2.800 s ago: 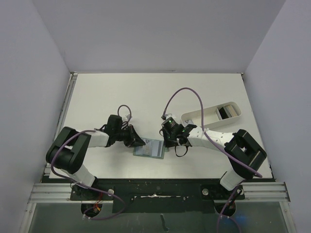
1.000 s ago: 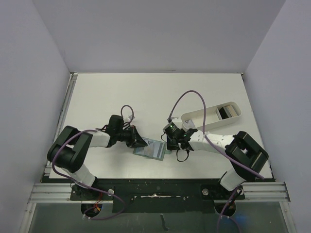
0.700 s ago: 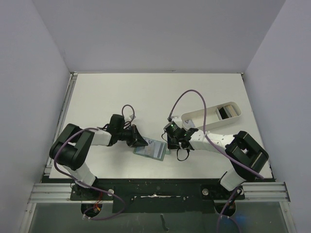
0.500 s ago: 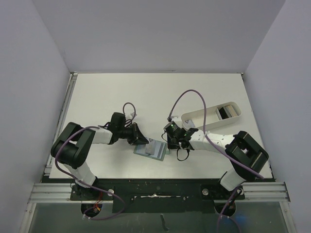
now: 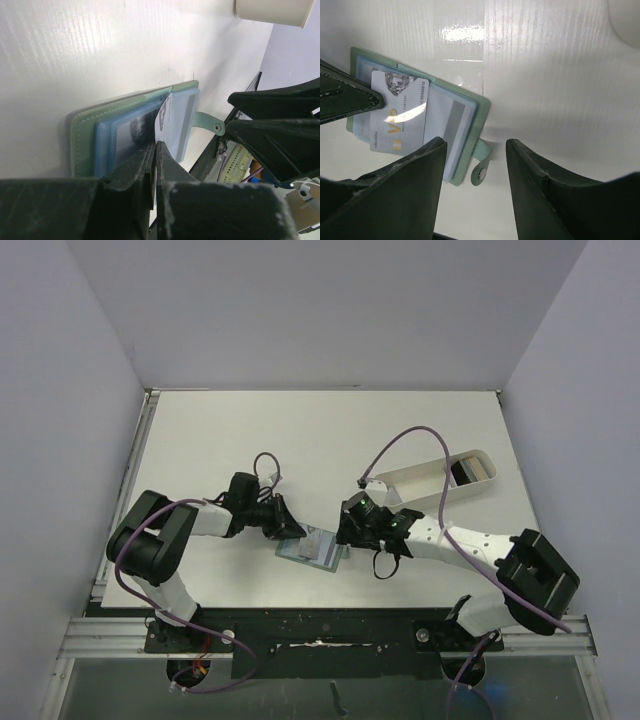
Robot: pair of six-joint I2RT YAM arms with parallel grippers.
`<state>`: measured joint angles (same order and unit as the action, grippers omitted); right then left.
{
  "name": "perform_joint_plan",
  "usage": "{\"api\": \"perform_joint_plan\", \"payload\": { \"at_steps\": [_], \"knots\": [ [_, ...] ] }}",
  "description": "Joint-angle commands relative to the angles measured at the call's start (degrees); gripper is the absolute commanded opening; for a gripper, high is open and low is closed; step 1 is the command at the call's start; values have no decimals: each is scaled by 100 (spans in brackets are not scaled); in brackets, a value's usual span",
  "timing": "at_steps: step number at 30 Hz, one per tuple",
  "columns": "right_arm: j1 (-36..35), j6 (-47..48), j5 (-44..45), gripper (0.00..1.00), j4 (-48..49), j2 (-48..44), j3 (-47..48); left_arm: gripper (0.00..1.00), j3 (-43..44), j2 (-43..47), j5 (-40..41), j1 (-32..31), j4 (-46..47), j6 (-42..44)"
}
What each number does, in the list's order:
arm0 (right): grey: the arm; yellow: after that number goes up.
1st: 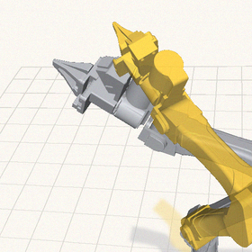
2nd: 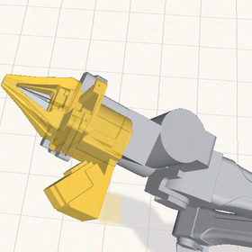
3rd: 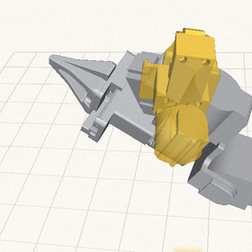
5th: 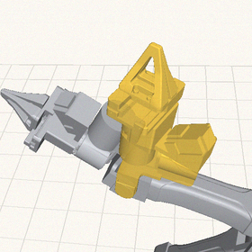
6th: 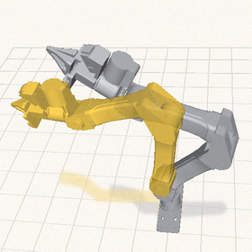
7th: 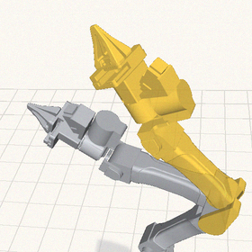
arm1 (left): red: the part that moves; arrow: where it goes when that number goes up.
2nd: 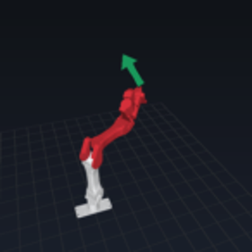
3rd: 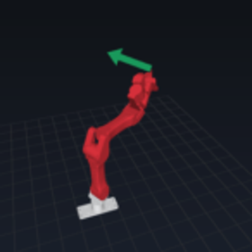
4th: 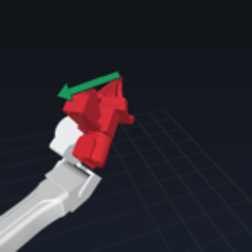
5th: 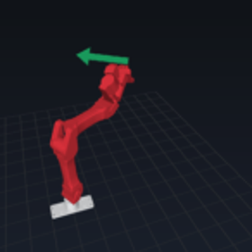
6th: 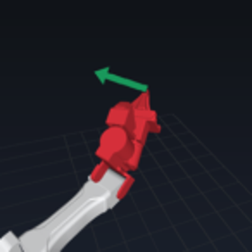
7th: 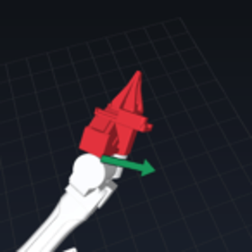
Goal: Put the credit cards into the card holder
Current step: Insert the credit card into the card holder.
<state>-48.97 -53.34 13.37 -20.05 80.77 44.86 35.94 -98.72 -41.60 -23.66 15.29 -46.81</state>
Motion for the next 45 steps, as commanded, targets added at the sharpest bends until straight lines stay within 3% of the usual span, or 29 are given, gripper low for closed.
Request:
{"api": "perform_joint_plan", "payload": {
  "at_steps": [1,11,17,22,33,45],
  "knots": [
    [-115,-574,115,51,395,-33,-201,0,-68,-1,126,-49,219,136],
    [-221,-738,44,41,433,401,-240,0,-5,106,171,-59,93,152],
    [-220,-713,-131,22,581,464,-280,0,-2,155,179,-60,40,163],
    [-205,-446,-98,0,670,427,-341,0,-49,235,167,-60,7,141],
    [161,633,-84,0,1187,312,-531,0,-39,288,41,-94,-203,222],
    [204,729,-233,0,1328,457,-567,0,21,87,132,-255,-14,-64]
  ]
}}
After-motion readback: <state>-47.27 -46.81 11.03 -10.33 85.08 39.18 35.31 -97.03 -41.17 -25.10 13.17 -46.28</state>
